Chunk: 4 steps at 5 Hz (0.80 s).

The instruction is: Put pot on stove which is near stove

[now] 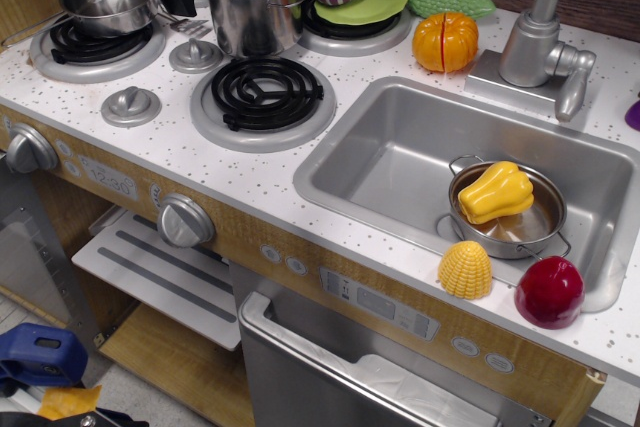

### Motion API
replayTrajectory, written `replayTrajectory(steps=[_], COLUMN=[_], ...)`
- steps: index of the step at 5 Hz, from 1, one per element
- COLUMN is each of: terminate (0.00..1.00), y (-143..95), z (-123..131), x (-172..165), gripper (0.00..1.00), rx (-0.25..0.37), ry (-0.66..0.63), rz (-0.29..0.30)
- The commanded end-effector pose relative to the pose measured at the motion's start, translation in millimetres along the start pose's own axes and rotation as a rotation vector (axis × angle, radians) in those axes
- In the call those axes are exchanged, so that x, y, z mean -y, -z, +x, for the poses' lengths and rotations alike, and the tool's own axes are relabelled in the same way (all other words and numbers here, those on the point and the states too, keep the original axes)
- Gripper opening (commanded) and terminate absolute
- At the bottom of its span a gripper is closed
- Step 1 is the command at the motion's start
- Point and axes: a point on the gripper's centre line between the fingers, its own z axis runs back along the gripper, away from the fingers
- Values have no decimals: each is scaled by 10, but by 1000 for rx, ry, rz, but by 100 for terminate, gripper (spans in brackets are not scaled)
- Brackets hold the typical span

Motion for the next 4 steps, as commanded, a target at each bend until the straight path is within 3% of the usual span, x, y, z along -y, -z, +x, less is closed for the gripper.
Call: replayTrajectory(steps=[1,3,4], terminate=[0,0,0], y=[0,79,84], z=[0,-91,-97], x=[0,-60,-71], gripper=[100,100,100], rx=[0,106,111], ry=[0,66,84], rz=[0,-32,-17])
